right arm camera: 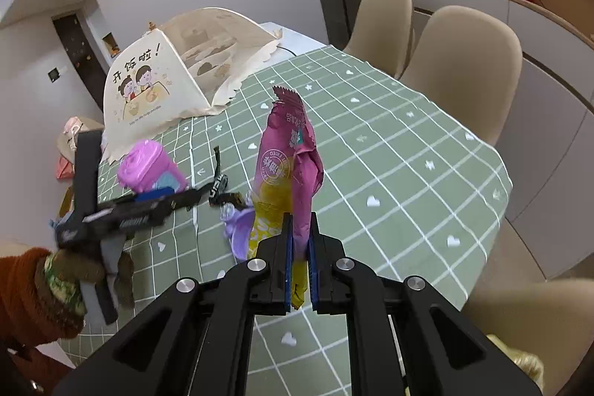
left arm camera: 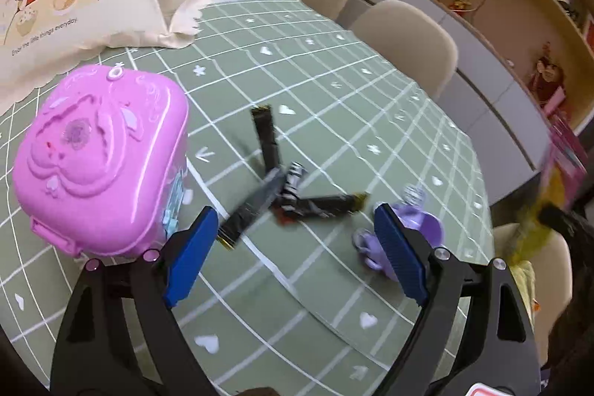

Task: Collect trash
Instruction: 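Grasp the black candy wrapper with the left tool while the right tool holds the pink packet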

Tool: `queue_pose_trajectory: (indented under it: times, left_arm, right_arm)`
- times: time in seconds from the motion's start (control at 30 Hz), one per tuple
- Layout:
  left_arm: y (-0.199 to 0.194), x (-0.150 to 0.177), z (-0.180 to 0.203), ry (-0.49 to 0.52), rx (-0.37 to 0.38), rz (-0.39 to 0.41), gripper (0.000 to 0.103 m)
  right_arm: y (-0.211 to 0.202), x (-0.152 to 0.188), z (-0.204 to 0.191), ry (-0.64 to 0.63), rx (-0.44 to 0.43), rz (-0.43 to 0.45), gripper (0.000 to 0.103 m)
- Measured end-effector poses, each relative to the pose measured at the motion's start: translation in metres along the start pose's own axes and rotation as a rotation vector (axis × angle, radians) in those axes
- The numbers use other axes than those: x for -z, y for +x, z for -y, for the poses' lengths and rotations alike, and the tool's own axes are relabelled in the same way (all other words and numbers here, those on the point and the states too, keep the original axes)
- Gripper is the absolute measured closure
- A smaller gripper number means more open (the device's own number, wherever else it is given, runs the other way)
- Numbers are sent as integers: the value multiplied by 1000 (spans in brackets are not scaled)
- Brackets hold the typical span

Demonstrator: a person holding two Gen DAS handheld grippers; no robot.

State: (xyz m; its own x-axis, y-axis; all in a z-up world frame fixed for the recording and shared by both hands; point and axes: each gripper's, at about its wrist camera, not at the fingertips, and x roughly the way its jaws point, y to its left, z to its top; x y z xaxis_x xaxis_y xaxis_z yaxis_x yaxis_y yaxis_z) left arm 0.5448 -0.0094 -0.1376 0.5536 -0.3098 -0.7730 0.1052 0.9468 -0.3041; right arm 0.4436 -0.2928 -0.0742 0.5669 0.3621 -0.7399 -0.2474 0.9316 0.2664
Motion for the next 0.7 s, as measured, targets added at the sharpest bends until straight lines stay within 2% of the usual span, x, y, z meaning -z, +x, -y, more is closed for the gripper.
queue_pose_trajectory:
  times: [0.13,0.17,0.33,0.4,0.43,0.57,0.7]
  left_arm:
    - [27,-9,1,1,-60,-47,22]
    - [33,-10,2,5,-78,-50,25]
    - [50,-16,6,16,-165,-66,47]
    - [51,-17,7,37,-200,-67,68]
    - [51,-16,7,39,-201,-71,72]
    - [35,-12,-2,-1,-137,-87,75]
    - [-1,-4,-2,2,-87,-51,75]
  right_arm:
    - [0,14,0,28,5,0,94]
    - [-1,17,-1,36,6,-2,94]
    - [-2,31,-3,63,11,-16,94]
    - [-3,36,-5,77,16,-23,94]
    - [-3,37,-6,83,18,-24,94]
    - [-13,41,-17,86,25,-12,94]
    - [-26,43,-28,82,16,7,94]
